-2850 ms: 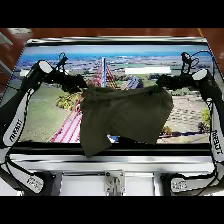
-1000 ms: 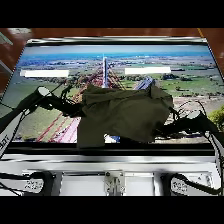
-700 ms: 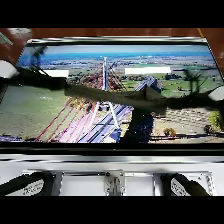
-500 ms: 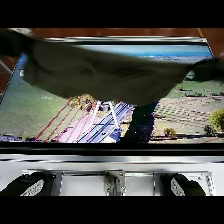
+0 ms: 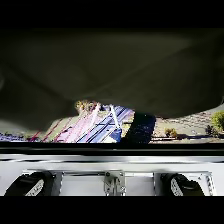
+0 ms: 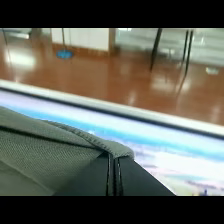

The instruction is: Fold the shirts.

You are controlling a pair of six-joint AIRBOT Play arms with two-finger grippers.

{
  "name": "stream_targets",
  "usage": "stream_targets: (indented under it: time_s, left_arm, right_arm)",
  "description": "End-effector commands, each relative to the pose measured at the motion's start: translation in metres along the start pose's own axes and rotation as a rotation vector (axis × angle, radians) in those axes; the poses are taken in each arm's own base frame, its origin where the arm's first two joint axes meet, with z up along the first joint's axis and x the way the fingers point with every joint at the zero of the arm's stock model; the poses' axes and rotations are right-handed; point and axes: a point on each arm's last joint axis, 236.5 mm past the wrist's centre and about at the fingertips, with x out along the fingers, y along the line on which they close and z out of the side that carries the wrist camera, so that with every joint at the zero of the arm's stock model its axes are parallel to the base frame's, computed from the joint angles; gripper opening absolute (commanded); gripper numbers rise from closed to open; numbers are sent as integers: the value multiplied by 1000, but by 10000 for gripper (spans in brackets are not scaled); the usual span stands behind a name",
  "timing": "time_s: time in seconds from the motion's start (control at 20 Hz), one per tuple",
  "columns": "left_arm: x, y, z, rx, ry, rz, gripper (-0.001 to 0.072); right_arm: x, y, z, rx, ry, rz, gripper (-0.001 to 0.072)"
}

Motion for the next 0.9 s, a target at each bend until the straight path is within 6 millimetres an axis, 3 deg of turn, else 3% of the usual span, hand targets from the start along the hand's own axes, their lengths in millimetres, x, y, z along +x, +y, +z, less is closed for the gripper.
stream_targets:
  time_s: [0.0,0.1,0.25,0.45,0.55,0.7,0.85]
  left_arm:
    - [8,28,-60,3,230,99,37]
    - [26,42,-126,-20,450,122,37]
    - [45,56,-243,-123,810,146,37]
    - [74,79,-391,-230,1132,195,38]
    - [99,95,-451,-313,1195,254,38]
    - [145,99,-518,-417,1208,251,38]
    - [186,97,-558,-530,1135,239,38]
  right_arm:
    - [17,-5,-62,41,278,30,58]
    - [34,-6,-122,106,550,97,58]
    - [66,-13,-205,244,865,162,57]
    - [153,-32,-326,374,995,139,57]
    - [205,-38,-384,418,992,102,57]
    - [274,-39,-425,428,902,91,57]
    - [321,-59,-432,446,749,2,57]
